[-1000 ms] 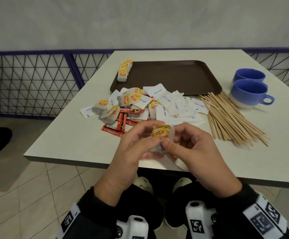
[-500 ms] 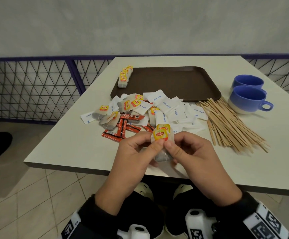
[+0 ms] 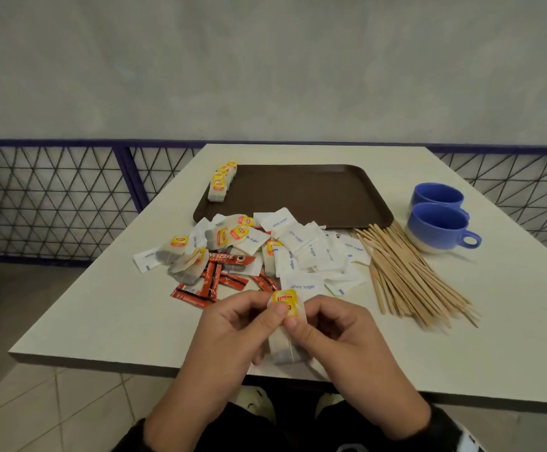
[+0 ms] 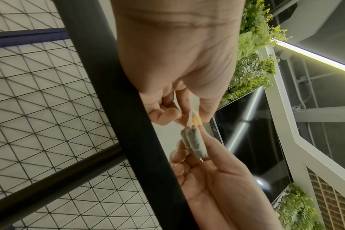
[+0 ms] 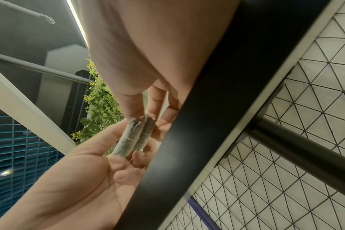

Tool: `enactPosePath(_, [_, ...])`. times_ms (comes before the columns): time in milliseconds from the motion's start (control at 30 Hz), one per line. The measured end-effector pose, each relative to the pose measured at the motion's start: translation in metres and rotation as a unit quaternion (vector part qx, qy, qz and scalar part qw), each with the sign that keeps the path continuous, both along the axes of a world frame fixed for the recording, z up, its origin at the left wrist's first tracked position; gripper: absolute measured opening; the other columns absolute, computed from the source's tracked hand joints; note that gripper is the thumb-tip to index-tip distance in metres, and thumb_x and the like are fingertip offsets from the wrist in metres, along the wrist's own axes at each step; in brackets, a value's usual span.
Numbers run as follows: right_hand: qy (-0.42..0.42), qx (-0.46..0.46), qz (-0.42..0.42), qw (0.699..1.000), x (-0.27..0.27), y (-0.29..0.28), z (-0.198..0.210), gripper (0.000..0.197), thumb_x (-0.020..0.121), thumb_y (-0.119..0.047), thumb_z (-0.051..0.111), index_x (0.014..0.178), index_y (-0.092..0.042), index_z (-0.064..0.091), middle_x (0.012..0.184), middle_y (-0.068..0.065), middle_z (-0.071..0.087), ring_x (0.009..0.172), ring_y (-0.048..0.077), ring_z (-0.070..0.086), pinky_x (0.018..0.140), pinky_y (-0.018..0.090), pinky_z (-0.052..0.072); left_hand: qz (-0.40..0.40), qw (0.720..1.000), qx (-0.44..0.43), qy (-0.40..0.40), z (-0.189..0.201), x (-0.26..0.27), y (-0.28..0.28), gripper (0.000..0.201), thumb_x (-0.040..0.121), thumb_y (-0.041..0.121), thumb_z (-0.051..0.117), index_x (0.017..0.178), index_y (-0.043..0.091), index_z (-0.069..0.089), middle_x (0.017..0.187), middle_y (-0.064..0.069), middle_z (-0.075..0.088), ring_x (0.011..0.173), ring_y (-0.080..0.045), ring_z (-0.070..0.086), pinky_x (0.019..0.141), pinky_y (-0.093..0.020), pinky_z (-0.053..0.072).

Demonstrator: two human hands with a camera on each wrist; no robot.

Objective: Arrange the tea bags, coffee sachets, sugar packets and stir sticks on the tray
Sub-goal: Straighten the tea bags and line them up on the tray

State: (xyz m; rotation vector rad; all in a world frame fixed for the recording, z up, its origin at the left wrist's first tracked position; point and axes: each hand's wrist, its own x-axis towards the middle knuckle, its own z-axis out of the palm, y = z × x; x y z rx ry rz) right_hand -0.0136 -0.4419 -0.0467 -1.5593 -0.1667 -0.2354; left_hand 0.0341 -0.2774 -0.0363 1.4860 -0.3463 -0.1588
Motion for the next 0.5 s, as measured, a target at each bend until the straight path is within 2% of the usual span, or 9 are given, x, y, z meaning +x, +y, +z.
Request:
enactPosePath(67, [0.004, -0.005, 0.005, 1.0, 0.0, 0.0, 0.001, 0.019, 0.092, -0.023, 0.073, 0.078, -0.009, 0.072, 0.062, -0.001, 0.061, 0.062, 0.013, 0.053, 0.062, 0.027, 0.043, -0.023, 0.999, 0.029, 0.0, 0.004, 0.002, 0.003, 0.021, 0.079, 0.034, 0.071, 0.089, 0.019, 0.08, 0.069, -0.002, 0.066, 0.051, -0.009, 0.047, 0.05, -0.022, 0.041])
enactPosePath(167, [0.01, -0.009, 0.009, 1.0, 0.0, 0.0, 0.001, 0.021, 0.092, -0.025, 0.073, 0.079, -0.009, 0.072, 0.063, 0.0, 0.062, 0.063, 0.014, 0.055, 0.063, 0.032, 0.045, -0.056, 0.996, 0.072, -0.024, 0.012, 0.006, 0.007, 0.02, 0.077, 0.033, 0.071, 0.085, 0.016, 0.08, 0.069, 0.008, 0.068, 0.054, 0.002, 0.052, 0.053, -0.011, 0.041])
enactPosePath(233, [0.017, -0.008, 0.01, 1.0, 0.0, 0.0, 0.002, 0.021, 0.092, -0.027, 0.074, 0.079, -0.009, 0.072, 0.064, 0.002, 0.063, 0.064, 0.015, 0.056, 0.064, 0.038, 0.046, -0.076, 0.989, 0.116, -0.046, 0.019, 0.009, 0.01, 0.021, 0.078, 0.036, 0.072, 0.085, 0.018, 0.08, 0.075, 0.006, 0.073, 0.062, -0.007, 0.061, 0.057, -0.02, 0.049])
enactPosePath(300, [0.024, -0.009, 0.011, 1.0, 0.0, 0.001, 0.002, 0.018, 0.089, -0.028, 0.075, 0.08, -0.013, 0.074, 0.066, 0.003, 0.065, 0.064, 0.015, 0.058, 0.065, 0.038, 0.048, -0.098, 0.978, 0.168, -0.069, 0.026, 0.015, 0.016, 0.018, 0.081, 0.034, 0.074, 0.088, 0.019, 0.08, 0.087, 0.001, 0.077, 0.084, -0.023, 0.068, 0.077, -0.035, 0.057])
enactPosePath(333, [0.024, -0.01, 0.006, 1.0, 0.0, 0.001, 0.003, 0.016, 0.088, -0.029, 0.076, 0.081, -0.014, 0.075, 0.067, 0.003, 0.066, 0.065, 0.015, 0.059, 0.065, 0.036, 0.048, -0.109, 0.973, 0.19, -0.077, 0.031, 0.019, 0.019, 0.014, 0.083, 0.03, 0.075, 0.089, 0.018, 0.08, 0.091, -0.001, 0.077, 0.09, -0.025, 0.069, 0.084, -0.037, 0.055])
enactPosePath(367, [0.023, -0.009, -0.002, 1.0, 0.0, 0.001, 0.003, 0.014, 0.086, -0.029, 0.078, 0.082, -0.015, 0.075, 0.068, 0.003, 0.065, 0.065, 0.014, 0.059, 0.065, 0.035, 0.048, -0.116, 0.967, 0.209, -0.084, 0.036, 0.025, 0.023, 0.01, 0.085, 0.026, 0.076, 0.09, 0.018, 0.08, 0.092, -0.001, 0.077, 0.091, -0.025, 0.07, 0.085, -0.037, 0.055])
enactPosePath(433, [0.025, 0.006, -0.02, 0.999, 0.002, 0.001, 0.001, 0.014, 0.082, -0.028, 0.082, 0.083, -0.017, 0.075, 0.07, 0.0, 0.064, 0.067, 0.014, 0.058, 0.067, 0.033, 0.048, -0.108, 0.957, 0.25, -0.1, 0.051, 0.037, 0.032, 0.008, 0.085, 0.026, 0.078, 0.089, 0.019, 0.08, 0.087, 0.002, 0.076, 0.081, -0.018, 0.069, 0.077, -0.033, 0.054])
enactPosePath(500, [0.036, 0.022, -0.033, 0.999, 0.003, 0.001, 0.002, 0.016, 0.077, -0.029, 0.086, 0.083, -0.018, 0.076, 0.07, 0.001, 0.065, 0.068, 0.015, 0.059, 0.068, 0.033, 0.049, -0.078, 0.945, 0.294, -0.12, 0.073, 0.052, 0.044, 0.007, 0.083, 0.03, 0.078, 0.086, 0.023, 0.08, 0.076, 0.003, 0.071, 0.068, -0.007, 0.06, 0.068, -0.025, 0.05])
